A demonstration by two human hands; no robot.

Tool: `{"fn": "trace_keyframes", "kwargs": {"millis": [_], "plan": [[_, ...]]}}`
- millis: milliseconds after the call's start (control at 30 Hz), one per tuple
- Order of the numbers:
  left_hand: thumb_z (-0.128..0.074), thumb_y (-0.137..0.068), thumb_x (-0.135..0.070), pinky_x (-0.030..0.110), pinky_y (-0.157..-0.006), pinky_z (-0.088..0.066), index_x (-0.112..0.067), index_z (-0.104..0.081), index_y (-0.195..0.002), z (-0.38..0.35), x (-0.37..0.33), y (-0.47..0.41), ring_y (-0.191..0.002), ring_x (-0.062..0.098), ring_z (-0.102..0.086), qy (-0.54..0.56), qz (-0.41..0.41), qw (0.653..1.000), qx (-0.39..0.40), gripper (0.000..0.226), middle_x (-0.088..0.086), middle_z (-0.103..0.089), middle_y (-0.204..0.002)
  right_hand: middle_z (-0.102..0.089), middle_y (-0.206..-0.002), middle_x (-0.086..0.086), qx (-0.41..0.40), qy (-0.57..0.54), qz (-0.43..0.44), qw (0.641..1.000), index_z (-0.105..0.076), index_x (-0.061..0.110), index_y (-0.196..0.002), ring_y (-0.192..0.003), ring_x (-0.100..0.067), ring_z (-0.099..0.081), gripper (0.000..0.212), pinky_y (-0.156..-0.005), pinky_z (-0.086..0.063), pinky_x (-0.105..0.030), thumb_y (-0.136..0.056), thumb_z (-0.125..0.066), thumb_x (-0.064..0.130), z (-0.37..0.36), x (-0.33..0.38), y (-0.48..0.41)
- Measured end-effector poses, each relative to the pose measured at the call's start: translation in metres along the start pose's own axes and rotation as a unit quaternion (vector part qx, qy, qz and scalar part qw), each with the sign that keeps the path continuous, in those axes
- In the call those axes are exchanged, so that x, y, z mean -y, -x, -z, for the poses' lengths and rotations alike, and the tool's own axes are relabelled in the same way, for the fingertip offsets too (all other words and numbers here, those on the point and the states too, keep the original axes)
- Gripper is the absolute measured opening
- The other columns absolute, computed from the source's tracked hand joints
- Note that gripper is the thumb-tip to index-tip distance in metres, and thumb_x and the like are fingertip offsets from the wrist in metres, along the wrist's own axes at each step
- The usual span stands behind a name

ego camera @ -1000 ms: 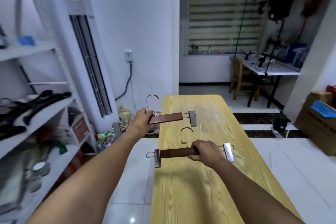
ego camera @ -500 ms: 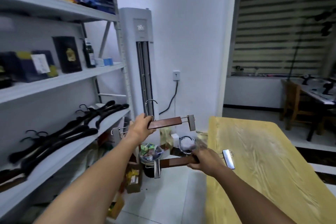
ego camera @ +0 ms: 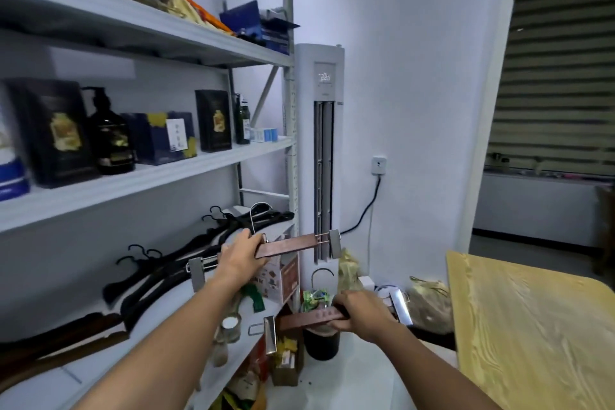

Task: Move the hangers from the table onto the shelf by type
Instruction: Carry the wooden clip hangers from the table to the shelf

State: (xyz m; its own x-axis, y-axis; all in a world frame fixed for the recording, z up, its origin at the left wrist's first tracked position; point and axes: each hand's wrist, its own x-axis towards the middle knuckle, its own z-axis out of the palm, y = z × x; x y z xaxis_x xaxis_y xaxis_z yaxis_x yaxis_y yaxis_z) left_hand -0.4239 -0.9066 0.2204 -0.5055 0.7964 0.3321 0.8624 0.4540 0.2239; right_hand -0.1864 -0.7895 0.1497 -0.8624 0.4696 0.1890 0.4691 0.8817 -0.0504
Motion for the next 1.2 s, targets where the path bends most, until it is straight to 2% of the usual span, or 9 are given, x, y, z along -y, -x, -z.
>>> {"fn": "trace_keyframes", "kwargs": {"millis": [167,333,567,833,1000,1200], "plan": [[-0.060,-0.087,-0.044,0.043,-0.094,-0.037,-0.023,-0.051,-0.117,0.012,0.059,0.000,-0.116,0.022,-0.043,-0.021,0.029,0.999,-0.007,0.038,0.001,-0.046,-0.114,-0.064,-0.102,-0.004,0.000,0.008,0.033,0.999,-0.061,0.019,-0.102,-0.092,-0.026,-0.061,0.032,-0.069,-0.035,-0.029,-0.085,-0.058,0.046,-0.012,0.036,-0.046],[-0.060,-0.088,-0.041,0.041,-0.095,-0.036,-0.021,-0.051,-0.115,0.026,0.115,0.018,-0.114,0.022,-0.044,-0.034,0.076,0.996,-0.014,0.035,0.001,-0.046,-0.112,-0.064,-0.105,-0.004,0.009,-0.008,0.074,0.997,-0.062,0.019,-0.105,-0.094,-0.024,-0.060,0.038,-0.078,-0.044,-0.033,-0.085,-0.058,0.050,-0.026,0.080,-0.085],[-0.060,-0.088,-0.040,0.046,-0.100,-0.035,-0.021,-0.050,-0.121,0.049,0.191,0.070,-0.119,0.023,-0.043,-0.057,0.171,0.983,-0.021,0.040,0.003,-0.046,-0.117,-0.061,-0.102,-0.005,0.037,-0.024,0.170,0.984,-0.059,0.017,-0.101,-0.094,-0.026,-0.059,0.037,-0.075,-0.039,-0.032,-0.085,-0.059,0.050,-0.049,0.149,-0.125],[-0.060,-0.088,-0.039,0.048,-0.106,-0.032,-0.022,-0.050,-0.127,0.087,0.249,0.163,-0.126,0.025,-0.040,-0.086,0.307,0.948,-0.014,0.044,0.005,-0.046,-0.128,-0.062,-0.110,-0.003,0.050,-0.045,0.278,0.958,-0.060,0.019,-0.109,-0.101,-0.024,-0.059,0.043,-0.083,-0.042,-0.033,-0.085,-0.058,0.054,-0.065,0.240,-0.149],[-0.058,-0.089,-0.040,0.049,-0.108,-0.029,-0.020,-0.048,-0.130,0.115,0.261,0.231,-0.130,0.025,-0.038,-0.118,0.371,0.921,-0.033,0.047,0.006,-0.044,-0.135,-0.063,-0.108,-0.001,0.064,-0.082,0.347,0.932,-0.061,0.021,-0.107,-0.099,-0.023,-0.059,0.039,-0.084,-0.043,-0.033,-0.085,-0.059,0.054,-0.069,0.300,-0.139],[-0.060,-0.088,-0.042,0.043,-0.098,-0.036,-0.022,-0.048,-0.128,0.148,0.262,0.331,-0.122,0.024,-0.042,-0.169,0.465,0.868,-0.037,0.047,0.005,-0.045,-0.124,-0.063,-0.109,0.000,0.077,-0.111,0.440,0.888,-0.060,0.022,-0.107,-0.097,-0.020,-0.058,0.037,-0.082,-0.042,-0.030,-0.086,-0.058,0.053,-0.073,0.374,-0.101]]}}
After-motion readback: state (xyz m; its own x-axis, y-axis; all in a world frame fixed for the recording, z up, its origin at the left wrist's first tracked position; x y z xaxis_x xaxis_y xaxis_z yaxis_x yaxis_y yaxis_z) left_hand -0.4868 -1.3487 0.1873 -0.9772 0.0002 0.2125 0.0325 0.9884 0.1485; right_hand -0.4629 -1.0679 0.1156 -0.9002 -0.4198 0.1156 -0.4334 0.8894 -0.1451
